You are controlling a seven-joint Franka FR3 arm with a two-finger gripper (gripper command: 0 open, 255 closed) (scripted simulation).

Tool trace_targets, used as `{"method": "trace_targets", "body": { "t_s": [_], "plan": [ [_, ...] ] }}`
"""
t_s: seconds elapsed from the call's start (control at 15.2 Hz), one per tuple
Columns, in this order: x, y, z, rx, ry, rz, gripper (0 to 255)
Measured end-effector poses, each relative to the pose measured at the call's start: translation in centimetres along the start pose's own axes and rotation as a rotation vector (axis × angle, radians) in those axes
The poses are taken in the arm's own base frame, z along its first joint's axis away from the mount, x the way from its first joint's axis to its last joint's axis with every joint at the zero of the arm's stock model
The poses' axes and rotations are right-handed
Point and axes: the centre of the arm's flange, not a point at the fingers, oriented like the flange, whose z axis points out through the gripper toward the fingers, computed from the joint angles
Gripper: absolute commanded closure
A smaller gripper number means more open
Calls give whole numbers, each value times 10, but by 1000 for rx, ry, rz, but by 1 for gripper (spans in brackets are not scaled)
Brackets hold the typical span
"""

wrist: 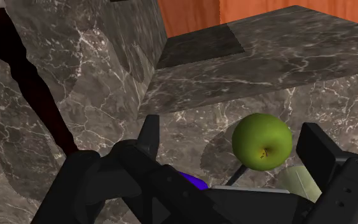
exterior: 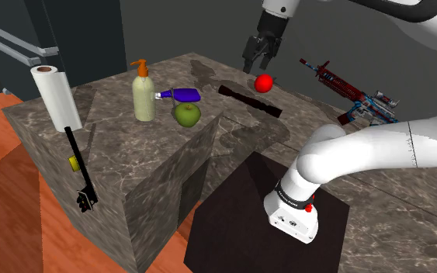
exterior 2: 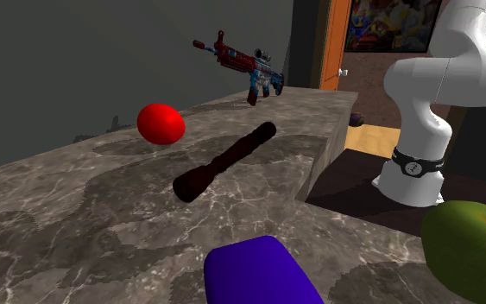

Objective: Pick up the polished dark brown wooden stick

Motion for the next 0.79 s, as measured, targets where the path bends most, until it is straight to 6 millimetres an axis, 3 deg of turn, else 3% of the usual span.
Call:
{"method": "trace_targets", "body": {
  "t_s": [0.2,0.79],
  "plan": [
    [4,13,7,3,-3,-9,0],
    [44,104,73,23,-25,-79,0]
  ]
}}
